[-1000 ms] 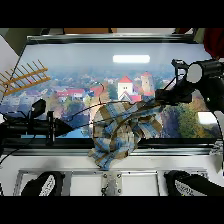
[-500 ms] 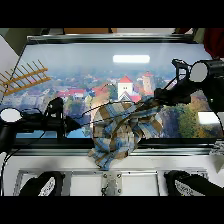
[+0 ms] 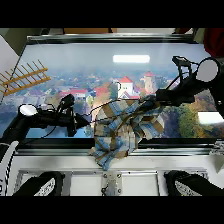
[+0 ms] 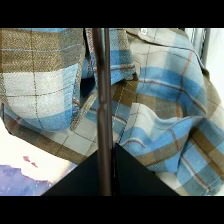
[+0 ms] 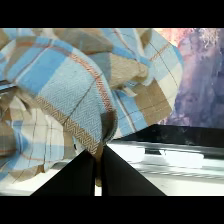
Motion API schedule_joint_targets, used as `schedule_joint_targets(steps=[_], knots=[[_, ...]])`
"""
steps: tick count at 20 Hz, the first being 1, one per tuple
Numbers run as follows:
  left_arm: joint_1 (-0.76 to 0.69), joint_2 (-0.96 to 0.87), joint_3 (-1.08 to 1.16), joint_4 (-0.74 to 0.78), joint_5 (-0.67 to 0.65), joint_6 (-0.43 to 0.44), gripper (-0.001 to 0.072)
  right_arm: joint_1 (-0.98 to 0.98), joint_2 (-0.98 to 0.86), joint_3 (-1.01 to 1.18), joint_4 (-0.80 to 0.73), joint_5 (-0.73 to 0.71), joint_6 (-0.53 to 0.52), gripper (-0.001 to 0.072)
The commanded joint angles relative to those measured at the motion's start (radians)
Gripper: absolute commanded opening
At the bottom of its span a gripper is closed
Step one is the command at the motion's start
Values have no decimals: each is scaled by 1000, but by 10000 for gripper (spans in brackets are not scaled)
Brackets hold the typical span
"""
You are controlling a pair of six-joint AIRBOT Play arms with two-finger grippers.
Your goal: Fold the clothes and pants, and hang the long-sleeved shirts on hangers.
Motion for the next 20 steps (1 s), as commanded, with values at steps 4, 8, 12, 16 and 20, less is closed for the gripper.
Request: schedule_joint_targets(steps=[4,8,12,16,20], knots=[[-10,-50,2,-53,31,56,12,108,0,90,-10,23,-21,20],[-10,-50,2,-54,30,72,12,217,-3,94,-8,-23,5,20],[-10,-50,2,-54,24,74,12,336,-32,95,-6,-108,1,21],[-10,-31,2,-52,-1,108,12,372,-90,100,-2,-150,-26,20],[-10,-12,1,-43,-11,111,12,421,-119,119,2,-240,-26,20]])
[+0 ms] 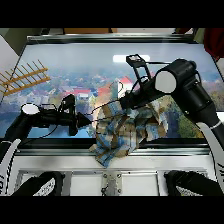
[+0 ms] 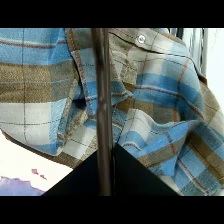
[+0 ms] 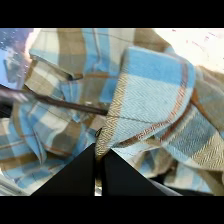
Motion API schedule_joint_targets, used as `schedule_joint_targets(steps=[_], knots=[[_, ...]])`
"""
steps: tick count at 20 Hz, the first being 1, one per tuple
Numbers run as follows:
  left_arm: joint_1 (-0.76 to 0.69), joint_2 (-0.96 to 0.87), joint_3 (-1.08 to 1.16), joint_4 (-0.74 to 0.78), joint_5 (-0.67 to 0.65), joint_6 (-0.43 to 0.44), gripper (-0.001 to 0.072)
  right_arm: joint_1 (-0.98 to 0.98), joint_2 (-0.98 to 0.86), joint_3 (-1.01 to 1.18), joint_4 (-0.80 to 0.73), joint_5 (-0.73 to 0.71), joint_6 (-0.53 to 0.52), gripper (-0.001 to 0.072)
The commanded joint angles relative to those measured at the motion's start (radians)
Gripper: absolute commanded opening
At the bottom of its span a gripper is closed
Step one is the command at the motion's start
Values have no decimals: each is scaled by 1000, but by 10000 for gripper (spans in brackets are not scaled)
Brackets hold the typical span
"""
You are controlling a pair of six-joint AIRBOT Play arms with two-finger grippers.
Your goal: Fold the clothes and pants, and hang the long-sleeved shirts on hangers.
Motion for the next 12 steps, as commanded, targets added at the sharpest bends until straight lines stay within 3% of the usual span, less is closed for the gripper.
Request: schedule_joint_targets(steps=[1,12], knots=[[-1,10,-1,8,-16,11,12,56,-25,19,4,-100,-5,20],[-1,10,0,7,-9,16,13,135,-39,37,74,-112,-31,22]])
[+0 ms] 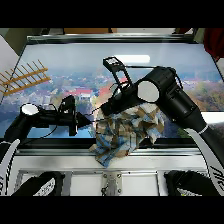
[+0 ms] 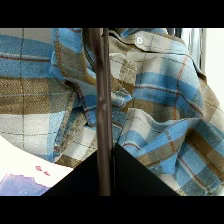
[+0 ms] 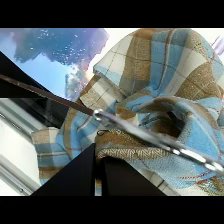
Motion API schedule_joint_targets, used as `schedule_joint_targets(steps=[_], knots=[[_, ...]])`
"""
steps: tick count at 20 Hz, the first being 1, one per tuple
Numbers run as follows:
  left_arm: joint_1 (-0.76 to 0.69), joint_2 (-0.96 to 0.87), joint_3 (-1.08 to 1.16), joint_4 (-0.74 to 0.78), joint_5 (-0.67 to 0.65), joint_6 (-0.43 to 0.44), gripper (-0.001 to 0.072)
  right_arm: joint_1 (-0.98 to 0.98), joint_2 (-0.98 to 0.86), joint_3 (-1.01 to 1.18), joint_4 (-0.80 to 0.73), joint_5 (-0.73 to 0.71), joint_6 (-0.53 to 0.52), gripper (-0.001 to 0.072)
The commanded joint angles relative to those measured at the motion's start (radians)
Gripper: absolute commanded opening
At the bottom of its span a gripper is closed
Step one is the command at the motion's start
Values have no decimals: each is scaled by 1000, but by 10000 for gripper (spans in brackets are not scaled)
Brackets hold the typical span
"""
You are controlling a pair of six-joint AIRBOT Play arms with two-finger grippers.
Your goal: Fold the clothes and pants, and hang the long-sleeved shirts on hangers.
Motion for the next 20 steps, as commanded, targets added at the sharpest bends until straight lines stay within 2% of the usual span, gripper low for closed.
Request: schedule_joint_targets(steps=[1,3,4,5,6,7,11,13,18,20], knots=[[0,1,0,0,-4,-2,13,5,-1,1,18,-3,-4,32],[0,1,0,0,-4,-2,12,5,-1,2,18,2,-4,38],[0,1,0,0,-4,-2,12,5,-1,2,18,10,-4,149],[0,1,0,0,-5,-2,12,5,-1,2,18,21,-4,427],[0,1,0,0,-4,-2,13,5,0,2,18,35,-5,647],[0,1,0,0,-4,-2,13,4,0,2,18,50,-6,667],[0,1,0,0,-4,-2,13,3,17,10,18,98,-32,667],[0,1,-1,0,-4,-2,12,-4,32,25,40,134,-80,667],[0,1,0,0,-4,-2,13,-193,68,69,351,310,-331,667],[0,1,-1,0,-4,-2,13,-290,80,69,425,315,-394,666]])
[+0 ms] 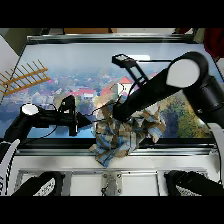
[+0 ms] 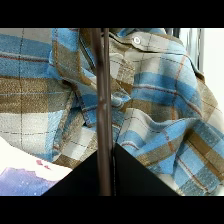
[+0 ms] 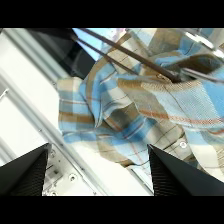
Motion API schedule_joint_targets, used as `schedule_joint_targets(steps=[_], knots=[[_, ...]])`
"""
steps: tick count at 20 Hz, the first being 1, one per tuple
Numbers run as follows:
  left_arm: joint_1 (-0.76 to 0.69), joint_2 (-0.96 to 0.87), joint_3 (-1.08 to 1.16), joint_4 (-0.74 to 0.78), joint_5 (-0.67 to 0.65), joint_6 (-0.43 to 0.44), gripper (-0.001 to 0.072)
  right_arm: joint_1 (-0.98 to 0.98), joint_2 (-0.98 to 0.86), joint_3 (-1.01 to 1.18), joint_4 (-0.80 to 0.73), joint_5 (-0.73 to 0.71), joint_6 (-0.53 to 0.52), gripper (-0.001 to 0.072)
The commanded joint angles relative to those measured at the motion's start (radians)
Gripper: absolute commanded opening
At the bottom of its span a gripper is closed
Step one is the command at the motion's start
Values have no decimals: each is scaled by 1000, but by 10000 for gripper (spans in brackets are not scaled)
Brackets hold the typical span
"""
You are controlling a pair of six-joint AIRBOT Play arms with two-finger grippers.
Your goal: Fold the clothes and pants, and hang the long-sleeved shirts on hangers.
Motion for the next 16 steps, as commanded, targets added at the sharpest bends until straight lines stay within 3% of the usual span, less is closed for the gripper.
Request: schedule_joint_targets(steps=[1,3,4,7,11,16], knots=[[0,1,0,0,0,1,13,-153,20,10,172,66,-132,666],[0,1,0,0,0,1,13,-200,19,10,171,65,-128,666],[0,1,-1,0,0,1,13,-216,19,9,172,58,-174,665],[0,1,0,1,0,1,13,-311,27,7,209,54,-452,664],[0,1,-1,0,-8,0,13,-616,29,-97,574,135,-853,664],[0,1,0,1,-6,0,13,-974,27,-451,834,140,-1252,664]])
